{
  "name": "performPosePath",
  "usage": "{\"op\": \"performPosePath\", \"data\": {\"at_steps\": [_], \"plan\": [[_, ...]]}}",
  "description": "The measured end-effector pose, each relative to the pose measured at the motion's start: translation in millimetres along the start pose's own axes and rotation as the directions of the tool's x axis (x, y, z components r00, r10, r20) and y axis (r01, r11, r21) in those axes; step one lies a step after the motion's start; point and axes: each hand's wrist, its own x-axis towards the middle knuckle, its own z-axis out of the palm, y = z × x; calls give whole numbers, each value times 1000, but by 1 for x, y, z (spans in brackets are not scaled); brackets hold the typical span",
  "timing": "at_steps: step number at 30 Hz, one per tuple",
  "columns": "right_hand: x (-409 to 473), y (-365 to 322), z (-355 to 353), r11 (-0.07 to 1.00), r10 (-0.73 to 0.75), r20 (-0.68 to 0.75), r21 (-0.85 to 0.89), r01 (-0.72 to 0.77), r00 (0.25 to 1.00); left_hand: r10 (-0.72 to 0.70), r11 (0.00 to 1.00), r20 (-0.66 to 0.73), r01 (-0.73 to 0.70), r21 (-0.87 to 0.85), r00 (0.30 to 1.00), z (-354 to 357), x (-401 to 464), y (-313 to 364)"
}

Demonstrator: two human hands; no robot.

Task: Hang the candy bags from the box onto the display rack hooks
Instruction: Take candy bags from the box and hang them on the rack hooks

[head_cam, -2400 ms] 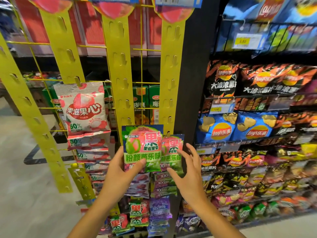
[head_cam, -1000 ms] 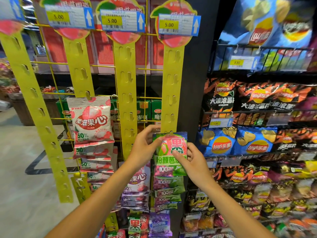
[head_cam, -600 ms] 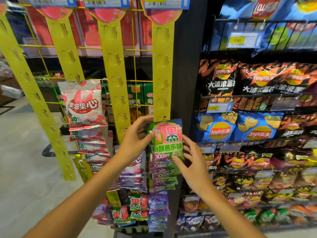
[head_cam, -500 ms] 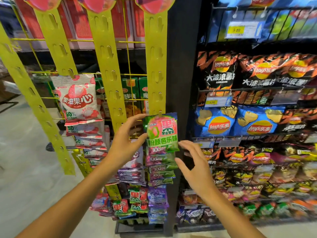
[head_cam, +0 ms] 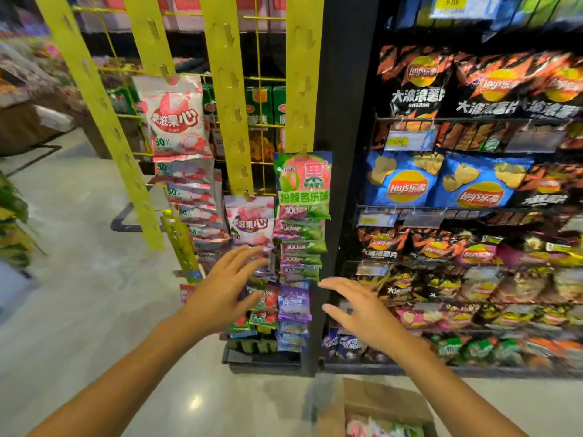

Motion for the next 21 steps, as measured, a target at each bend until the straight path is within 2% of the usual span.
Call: {"op": "performPosePath", "data": {"at_steps": [4,6,9,11,16,21], "plan": [[-45,-3,42,1000,21,86,-23,-19,996,-14,999,76,17,-35,997,44,-55,12],[-69,3,64,996,82,147,-39,-77,986,-11,999,120,16,-44,993,70,-81,15],[-115,22,93,984,177,235,-71,-165,956,-20,1000,313,24,-9,949,112,-120,27],[-146,33,101,967,253,283,-58,-247,925,-1,1000,361,10,-21,932,133,-138,39],[-232,104,109,844,498,363,7,-536,788,21,998,477,10,-61,879,166,-151,86],[-310,170,78,650,676,376,101,-753,634,72,995,531,-25,-96,844,216,-132,145]]}}
